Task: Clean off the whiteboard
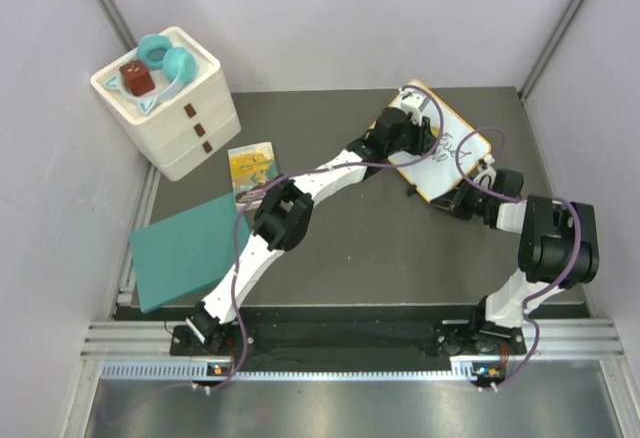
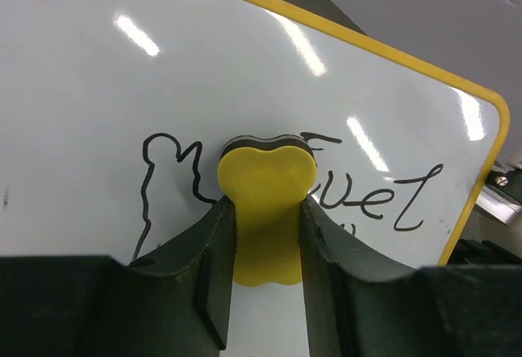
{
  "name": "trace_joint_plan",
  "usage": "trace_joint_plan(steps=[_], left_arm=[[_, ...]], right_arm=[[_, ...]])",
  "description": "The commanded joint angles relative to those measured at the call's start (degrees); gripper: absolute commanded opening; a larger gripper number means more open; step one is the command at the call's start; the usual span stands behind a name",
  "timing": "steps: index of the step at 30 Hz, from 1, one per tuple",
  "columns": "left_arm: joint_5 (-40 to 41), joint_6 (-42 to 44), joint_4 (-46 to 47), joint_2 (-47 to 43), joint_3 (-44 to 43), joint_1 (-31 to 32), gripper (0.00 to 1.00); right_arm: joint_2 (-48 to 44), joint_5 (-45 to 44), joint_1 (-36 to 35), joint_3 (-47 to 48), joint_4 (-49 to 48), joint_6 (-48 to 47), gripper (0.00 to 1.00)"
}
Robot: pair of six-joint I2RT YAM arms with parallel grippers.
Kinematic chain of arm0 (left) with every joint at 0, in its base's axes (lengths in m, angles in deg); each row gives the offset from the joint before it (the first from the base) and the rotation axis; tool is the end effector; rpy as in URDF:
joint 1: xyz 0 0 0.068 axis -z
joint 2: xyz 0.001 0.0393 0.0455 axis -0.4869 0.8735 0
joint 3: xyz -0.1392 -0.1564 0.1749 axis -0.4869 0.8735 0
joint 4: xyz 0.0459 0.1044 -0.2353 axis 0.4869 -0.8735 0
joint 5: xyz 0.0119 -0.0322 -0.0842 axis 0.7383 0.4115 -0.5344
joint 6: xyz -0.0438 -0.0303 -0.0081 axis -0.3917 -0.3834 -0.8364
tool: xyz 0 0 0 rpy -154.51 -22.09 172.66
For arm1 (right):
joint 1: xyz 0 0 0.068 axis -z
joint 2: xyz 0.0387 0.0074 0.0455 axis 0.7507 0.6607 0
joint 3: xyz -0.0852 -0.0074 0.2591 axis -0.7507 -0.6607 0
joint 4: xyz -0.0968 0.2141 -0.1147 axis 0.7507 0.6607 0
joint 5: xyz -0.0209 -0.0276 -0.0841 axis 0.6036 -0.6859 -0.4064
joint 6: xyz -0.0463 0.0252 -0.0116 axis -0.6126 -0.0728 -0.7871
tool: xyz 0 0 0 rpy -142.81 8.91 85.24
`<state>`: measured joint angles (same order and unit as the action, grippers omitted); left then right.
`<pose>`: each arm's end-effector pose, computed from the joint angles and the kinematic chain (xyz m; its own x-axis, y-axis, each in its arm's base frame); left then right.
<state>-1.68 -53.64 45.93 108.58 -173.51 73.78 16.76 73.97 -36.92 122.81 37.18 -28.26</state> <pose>0.4277 -0.4312 0.2063 -0.4083 -0.0660 -0.9105 0.7169 0.5943 -0.3646 0.2879 -0.0348 0.1212 -0.7665 0.5015 -0.4013 0.0296 0.6517 0.7579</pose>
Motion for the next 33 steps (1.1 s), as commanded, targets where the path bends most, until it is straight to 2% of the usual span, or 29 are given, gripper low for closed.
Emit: trace_joint_plan(steps=[1,9,12,15,20,28,33], left_arm=[[3.0,1.2,-3.8,-0.3,1.6,-2.5,0.0],[13.8,9.8,-10.4,-1.1,2.4,-2.9,0.0],[11.4,12.6,-12.3,-0.3,1.2,-2.8,0.0],[5.6,13.6,-11.4,0.0,1.4,-2.8,0.0],[1.8,13.9,-10.3,1.0,0.5,-1.3,0.0],[-6.0,25.1,-12.1,1.7,0.5,4.1,0.0],[-8.5,24.7,-12.2,1.2,2.7,4.6,0.0]], right_arm=[[1.6,2.0,-2.5,0.5,5.6,-2.7,0.0],[1.7,2.3,-2.5,0.5,5.6,-2.7,0.0],[1.7,2.3,-2.5,0.6,5.6,-2.6,0.0],[1.6,2.3,-2.5,0.6,5.6,-2.7,0.0],[1.8,2.4,-2.6,0.6,5.5,-2.7,0.0],[2.0,2.5,-2.6,0.7,5.6,-2.9,0.0],[2.1,2.6,-2.5,0.7,5.7,-2.7,0.0]])
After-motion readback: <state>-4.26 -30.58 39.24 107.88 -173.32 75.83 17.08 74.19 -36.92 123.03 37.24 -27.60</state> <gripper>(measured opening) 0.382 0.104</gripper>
